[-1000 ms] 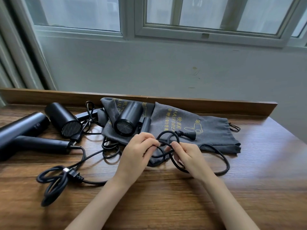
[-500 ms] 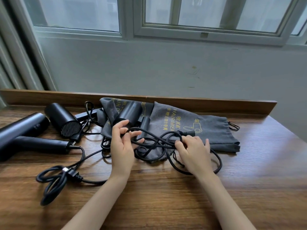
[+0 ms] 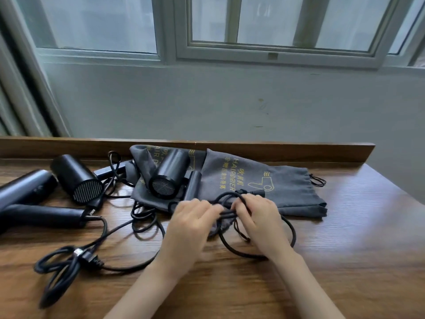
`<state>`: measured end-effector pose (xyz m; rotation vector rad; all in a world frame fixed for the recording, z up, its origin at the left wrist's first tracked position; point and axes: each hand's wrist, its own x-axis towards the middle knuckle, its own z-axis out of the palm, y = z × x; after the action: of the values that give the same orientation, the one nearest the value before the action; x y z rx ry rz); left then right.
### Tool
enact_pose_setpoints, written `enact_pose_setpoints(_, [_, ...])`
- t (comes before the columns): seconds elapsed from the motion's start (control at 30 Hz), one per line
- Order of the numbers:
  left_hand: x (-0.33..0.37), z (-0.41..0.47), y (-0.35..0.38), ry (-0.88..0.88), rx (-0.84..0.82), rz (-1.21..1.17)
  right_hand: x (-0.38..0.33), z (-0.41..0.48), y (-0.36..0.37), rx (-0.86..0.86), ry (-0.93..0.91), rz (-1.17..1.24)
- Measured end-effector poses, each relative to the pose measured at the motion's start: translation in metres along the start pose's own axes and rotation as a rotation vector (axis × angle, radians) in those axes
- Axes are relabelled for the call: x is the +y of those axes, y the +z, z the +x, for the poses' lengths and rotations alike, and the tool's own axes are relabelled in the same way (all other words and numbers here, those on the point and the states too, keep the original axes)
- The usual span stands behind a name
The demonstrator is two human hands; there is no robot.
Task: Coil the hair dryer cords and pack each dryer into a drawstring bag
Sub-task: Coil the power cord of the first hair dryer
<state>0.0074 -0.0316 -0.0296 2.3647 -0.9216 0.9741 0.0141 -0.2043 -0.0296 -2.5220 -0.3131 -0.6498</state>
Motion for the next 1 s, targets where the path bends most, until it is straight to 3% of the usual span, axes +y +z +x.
enact_pose_setpoints(0.13, [-0.031,-0.002,-0.021,-0.523,0.289,-0.223,0.023,0.001,-0.001,-0.078,0.298,0.010])
enact_pose_setpoints(0.23, [-0.049,-0.002,-0.027,-0.654,0.185,-0.122,0.018,-0.001,0.004,-0.045,0.360,0.194])
enact_pose_setpoints(0.37, [-0.033,0.001,-0.019,-0.406,0.140,0.398,0.008,-0.001,0.006,0.026,0.324,0.339])
enact_pose_setpoints(0.53, [0.009,0.002,0.009,0.045,-0.051,0.417,-0.001,-0.003,0.008,0.068,0.201,0.368])
enact_pose_setpoints(0.67, [0.017,0.005,0.018,0.013,-0.046,0.292,-0.007,-0.004,0.008,0.063,0.125,0.433])
enact_pose_setpoints(0.77, [0.013,0.008,0.009,-0.179,-0.020,0.133,-0.008,-0.004,0.010,0.088,0.126,0.435])
enact_pose_setpoints(0.9, [-0.012,0.012,-0.012,-0.585,0.340,-0.479,0.002,0.002,0.010,0.029,0.359,0.651])
enact_pose_setpoints(1.0, [-0.023,0.014,-0.022,-0.826,0.604,-0.817,0.005,0.004,0.010,-0.014,0.407,0.776])
